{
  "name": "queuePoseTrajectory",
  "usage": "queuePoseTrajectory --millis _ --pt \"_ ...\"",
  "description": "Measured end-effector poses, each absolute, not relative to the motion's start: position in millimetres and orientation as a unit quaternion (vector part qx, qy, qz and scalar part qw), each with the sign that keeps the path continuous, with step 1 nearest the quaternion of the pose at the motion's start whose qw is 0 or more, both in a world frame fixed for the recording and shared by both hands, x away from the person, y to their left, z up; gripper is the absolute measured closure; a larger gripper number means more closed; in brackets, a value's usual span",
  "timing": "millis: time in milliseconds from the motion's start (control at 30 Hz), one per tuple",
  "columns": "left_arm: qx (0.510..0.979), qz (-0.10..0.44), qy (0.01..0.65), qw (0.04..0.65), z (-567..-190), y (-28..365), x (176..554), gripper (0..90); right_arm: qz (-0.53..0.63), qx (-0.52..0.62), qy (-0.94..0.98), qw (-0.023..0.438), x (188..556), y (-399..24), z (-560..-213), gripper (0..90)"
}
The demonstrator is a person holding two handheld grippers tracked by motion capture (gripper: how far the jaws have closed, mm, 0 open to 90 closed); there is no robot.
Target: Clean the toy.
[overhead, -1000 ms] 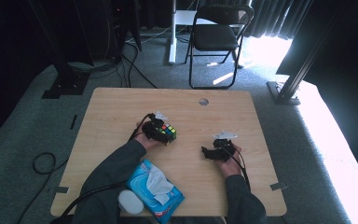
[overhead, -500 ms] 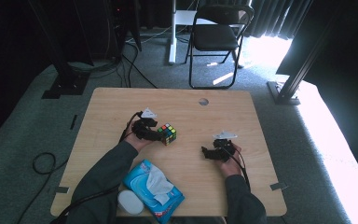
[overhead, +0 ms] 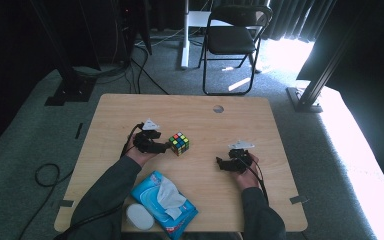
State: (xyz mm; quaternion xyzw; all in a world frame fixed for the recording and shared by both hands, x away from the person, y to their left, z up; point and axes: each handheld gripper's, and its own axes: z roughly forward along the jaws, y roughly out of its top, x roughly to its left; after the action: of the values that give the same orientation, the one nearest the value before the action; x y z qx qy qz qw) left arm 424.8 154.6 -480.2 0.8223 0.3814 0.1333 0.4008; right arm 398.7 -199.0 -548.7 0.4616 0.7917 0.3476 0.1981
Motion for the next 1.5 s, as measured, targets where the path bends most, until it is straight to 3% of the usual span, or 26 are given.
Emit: queuePoseTrajectory --millis 933,1500 --pt "0.817 0.15 0.368 0.417 -456.3 179.6 373.4 32.4 0.346 0.464 0.791 0.198 399.0 -198.5 -548.7 20.0" --pt "0.828 0.123 0.338 0.431 -450.2 188.3 346.6 32.3 0.346 0.465 0.79 0.199 398.3 -198.3 -548.7 20.0"
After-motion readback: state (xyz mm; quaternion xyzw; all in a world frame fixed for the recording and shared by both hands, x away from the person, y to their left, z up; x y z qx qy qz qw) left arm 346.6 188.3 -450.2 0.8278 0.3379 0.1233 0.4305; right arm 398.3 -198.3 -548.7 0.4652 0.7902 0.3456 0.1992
